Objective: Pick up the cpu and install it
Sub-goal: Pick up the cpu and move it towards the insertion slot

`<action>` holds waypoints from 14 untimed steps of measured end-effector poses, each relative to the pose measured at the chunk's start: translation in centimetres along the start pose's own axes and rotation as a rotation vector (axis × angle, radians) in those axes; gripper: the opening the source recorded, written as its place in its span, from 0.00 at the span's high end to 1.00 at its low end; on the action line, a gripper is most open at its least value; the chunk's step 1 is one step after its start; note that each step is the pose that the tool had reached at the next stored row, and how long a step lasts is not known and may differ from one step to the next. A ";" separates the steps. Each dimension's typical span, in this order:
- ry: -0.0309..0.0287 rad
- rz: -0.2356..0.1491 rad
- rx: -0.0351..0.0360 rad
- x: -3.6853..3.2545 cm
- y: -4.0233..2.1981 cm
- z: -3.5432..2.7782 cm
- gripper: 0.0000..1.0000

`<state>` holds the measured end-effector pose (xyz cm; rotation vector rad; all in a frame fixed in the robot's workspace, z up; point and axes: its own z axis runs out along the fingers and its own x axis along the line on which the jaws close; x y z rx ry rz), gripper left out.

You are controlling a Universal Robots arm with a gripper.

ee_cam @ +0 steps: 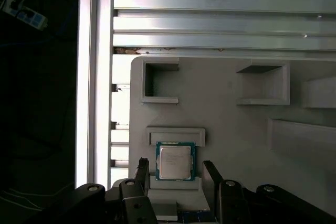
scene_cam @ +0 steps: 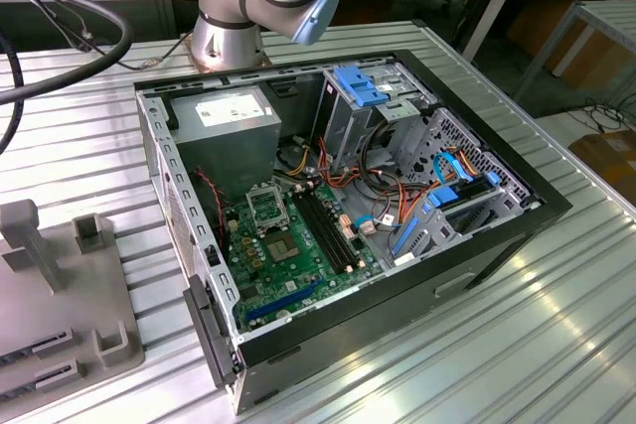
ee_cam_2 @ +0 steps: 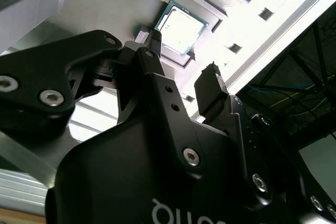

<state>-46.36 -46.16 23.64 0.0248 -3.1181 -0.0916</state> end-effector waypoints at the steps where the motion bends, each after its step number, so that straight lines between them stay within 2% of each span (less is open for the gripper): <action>1: 0.0000 0.000 0.0000 0.00 0.00 0.00 0.47; 6: 0.0000 0.000 0.0036 -0.04 -0.02 0.40 0.47; 14: 0.0001 0.000 0.0059 -0.22 -0.11 1.86 0.47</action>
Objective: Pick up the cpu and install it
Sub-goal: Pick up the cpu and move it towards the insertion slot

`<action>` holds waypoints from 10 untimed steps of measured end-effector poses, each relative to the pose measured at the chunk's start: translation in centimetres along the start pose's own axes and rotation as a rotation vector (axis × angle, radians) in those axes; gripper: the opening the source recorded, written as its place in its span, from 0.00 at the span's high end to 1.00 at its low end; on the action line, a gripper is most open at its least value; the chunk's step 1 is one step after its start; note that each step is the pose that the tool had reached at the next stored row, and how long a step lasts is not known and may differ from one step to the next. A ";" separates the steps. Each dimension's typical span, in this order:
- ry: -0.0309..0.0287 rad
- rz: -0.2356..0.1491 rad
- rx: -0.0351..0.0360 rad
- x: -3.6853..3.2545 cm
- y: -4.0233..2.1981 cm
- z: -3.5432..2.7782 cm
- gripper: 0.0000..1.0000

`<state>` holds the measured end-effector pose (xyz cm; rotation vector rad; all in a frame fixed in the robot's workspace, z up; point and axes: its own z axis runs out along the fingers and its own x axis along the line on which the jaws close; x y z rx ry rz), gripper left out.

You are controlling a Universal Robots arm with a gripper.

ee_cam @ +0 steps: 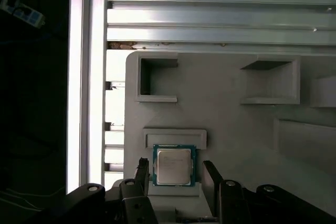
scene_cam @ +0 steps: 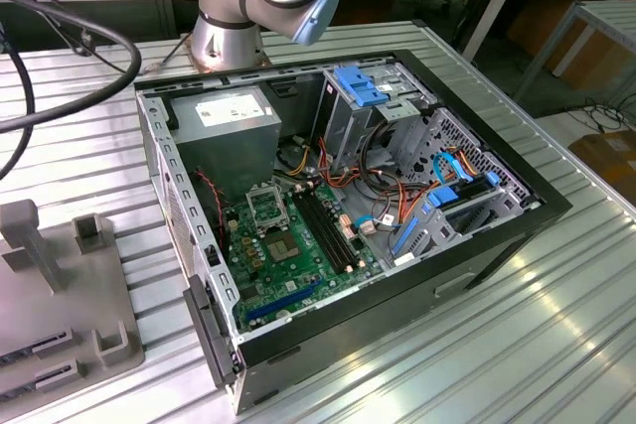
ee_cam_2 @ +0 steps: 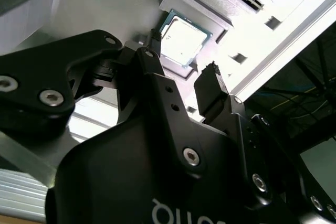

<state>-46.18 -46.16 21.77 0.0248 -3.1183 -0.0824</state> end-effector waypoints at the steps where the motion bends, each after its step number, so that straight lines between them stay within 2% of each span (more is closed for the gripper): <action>1: 0.0001 -0.001 0.0007 -0.01 -0.01 0.18 0.47; 5: 0.0002 -0.002 0.0047 -0.02 -0.04 0.68 0.47; 10: 0.0004 -0.002 0.0190 -0.04 -0.08 1.40 0.47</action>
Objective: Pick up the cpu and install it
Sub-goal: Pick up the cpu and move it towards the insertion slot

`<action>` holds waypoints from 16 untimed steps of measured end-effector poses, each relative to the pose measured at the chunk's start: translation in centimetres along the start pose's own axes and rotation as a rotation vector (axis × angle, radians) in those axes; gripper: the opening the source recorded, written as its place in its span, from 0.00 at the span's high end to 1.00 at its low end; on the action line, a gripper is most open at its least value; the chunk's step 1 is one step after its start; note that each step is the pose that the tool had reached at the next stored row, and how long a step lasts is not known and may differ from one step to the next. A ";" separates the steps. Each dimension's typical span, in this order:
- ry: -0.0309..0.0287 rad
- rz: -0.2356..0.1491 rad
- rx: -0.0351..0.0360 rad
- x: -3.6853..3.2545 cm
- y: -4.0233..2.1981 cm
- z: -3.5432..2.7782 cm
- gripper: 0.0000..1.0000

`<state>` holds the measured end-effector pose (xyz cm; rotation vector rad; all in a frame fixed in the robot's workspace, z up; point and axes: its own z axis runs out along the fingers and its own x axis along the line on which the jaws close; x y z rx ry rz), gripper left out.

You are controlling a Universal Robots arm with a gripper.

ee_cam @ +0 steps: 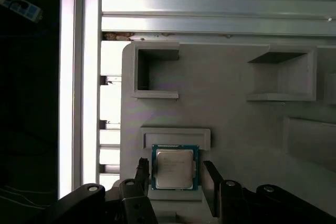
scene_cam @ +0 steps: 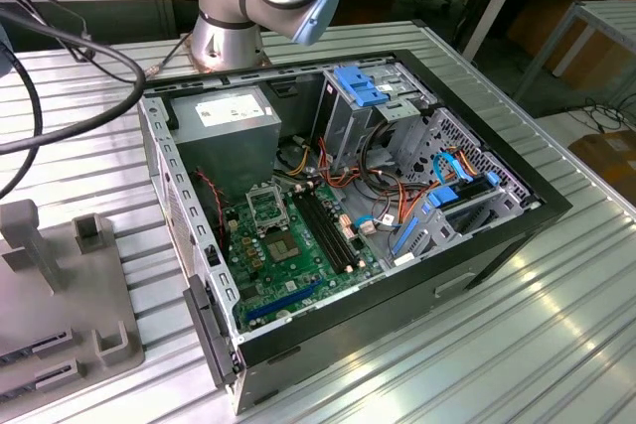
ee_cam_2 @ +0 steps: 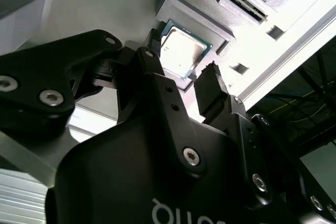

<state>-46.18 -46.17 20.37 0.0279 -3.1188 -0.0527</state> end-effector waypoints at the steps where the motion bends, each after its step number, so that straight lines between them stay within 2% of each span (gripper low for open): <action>1: 0.0001 0.000 0.0015 0.00 0.00 0.09 0.47; 6: 0.0002 0.000 0.0020 0.00 -0.01 0.28 0.45; 7: 0.0001 0.000 0.0018 0.00 -0.01 0.32 0.39; 16: 0.0002 0.000 0.0018 -0.02 -0.03 0.93 0.39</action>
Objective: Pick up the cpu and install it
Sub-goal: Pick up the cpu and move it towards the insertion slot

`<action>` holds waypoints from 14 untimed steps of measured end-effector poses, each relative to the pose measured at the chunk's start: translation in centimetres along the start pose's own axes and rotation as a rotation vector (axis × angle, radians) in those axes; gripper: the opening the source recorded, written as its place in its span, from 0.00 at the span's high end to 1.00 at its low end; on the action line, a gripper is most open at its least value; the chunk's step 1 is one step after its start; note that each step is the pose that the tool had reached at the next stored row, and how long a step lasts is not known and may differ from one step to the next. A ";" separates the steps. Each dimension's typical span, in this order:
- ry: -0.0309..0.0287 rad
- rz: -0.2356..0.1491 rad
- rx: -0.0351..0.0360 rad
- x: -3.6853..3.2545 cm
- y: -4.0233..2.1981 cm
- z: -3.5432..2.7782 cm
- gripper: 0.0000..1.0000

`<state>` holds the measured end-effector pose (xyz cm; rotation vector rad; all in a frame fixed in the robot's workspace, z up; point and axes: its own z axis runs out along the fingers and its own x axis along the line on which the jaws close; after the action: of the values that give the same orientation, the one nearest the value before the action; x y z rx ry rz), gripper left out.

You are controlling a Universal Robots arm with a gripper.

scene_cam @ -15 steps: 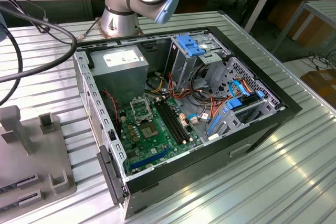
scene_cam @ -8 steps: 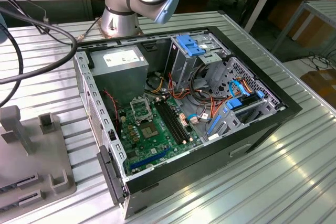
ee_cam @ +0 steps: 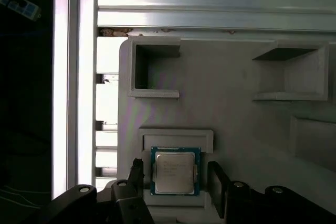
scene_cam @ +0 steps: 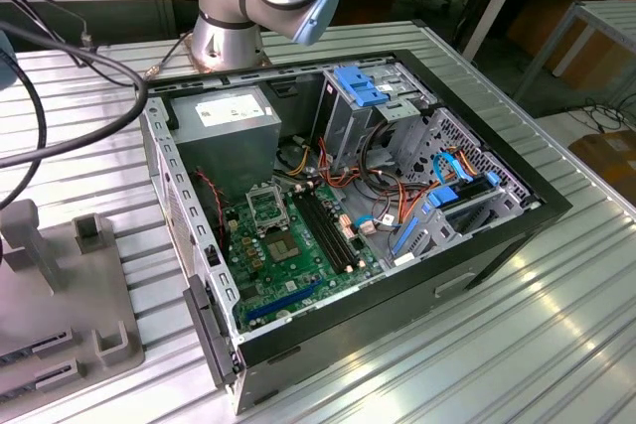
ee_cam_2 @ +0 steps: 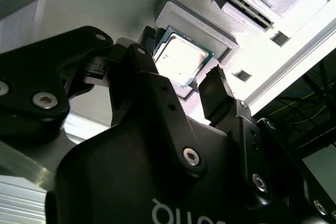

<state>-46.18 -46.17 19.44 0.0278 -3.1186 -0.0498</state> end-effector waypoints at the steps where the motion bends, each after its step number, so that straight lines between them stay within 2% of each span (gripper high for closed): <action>1: 0.0000 0.000 0.0000 0.00 0.00 0.05 0.39; 4: -0.0004 0.000 0.0002 0.01 0.09 0.13 0.39; 6: -0.0002 0.001 0.0041 -0.01 0.24 0.15 0.39; 14: 0.0000 0.001 0.0096 -0.01 0.34 0.29 0.39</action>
<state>-46.18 -45.82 19.16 0.0264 -3.1189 -0.0348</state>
